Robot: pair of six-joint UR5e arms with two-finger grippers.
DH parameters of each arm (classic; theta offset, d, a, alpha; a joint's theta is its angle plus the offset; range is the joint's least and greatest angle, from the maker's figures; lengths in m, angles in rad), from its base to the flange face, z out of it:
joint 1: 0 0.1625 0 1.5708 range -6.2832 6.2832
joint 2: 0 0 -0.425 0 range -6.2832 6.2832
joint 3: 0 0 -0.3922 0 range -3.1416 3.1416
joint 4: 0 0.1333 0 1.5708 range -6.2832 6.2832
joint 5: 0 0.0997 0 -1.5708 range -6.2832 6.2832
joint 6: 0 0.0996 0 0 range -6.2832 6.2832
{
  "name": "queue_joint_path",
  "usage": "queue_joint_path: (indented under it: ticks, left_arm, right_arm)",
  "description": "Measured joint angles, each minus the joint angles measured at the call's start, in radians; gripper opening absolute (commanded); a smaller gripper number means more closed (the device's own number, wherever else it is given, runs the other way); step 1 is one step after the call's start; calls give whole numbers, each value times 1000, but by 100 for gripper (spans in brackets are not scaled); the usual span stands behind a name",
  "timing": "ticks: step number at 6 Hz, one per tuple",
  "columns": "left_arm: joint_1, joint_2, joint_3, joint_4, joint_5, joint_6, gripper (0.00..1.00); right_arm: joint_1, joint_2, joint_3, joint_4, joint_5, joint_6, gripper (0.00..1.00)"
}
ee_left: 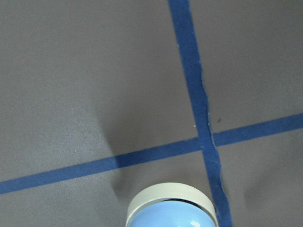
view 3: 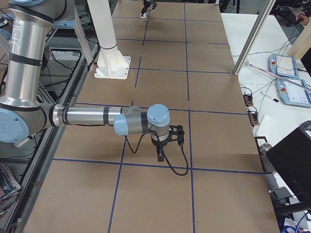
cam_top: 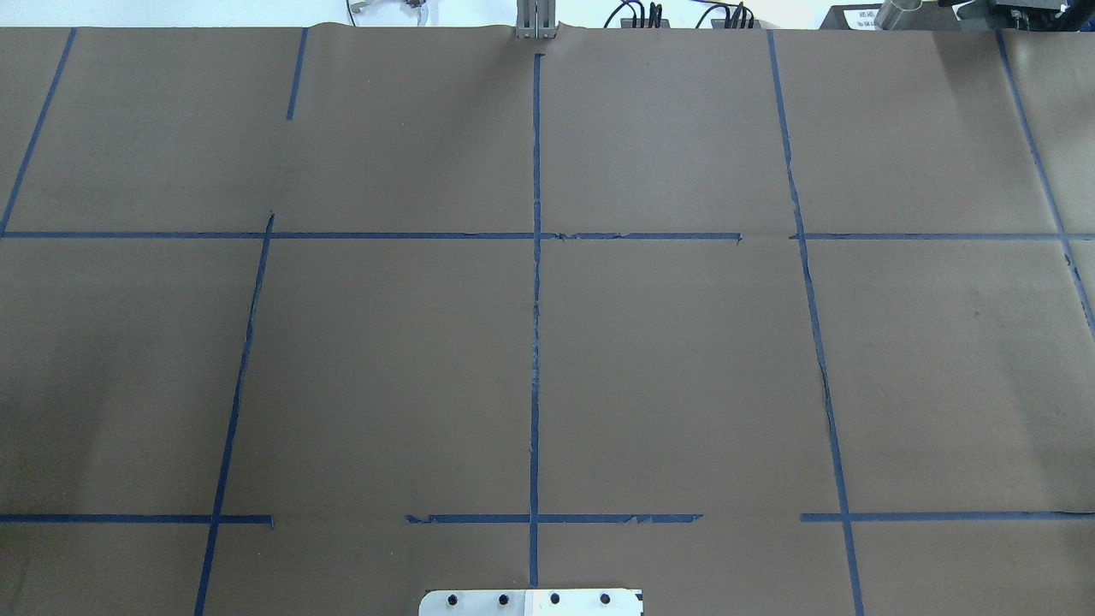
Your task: Place and press bell with both arms
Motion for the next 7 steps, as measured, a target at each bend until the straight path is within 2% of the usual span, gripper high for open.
queue_joint_path:
  ticks: [1,2,3,4,6,7]
  left_arm:
    - [11,-2,12,-1,1,0,88]
    - [21,-5,17,-3,1,1,40]
    - [27,-8,18,-10,2,1,18]
    - [28,-10,18,-28,3,0,8]
    - [21,-6,-6,-82,4,-1,6]
    - [-24,-3,-54,-97,5,-1,6]
  right_arm:
    - [0,-1,0,0,0,0,100]
    - [0,-4,3,0,0,-1,100]
    - [0,-8,6,0,0,-1,100]
    - [0,-10,10,0,0,-1,100]
    - [0,-11,21,0,0,2,100]
    - [0,-11,22,-1,0,3,100]
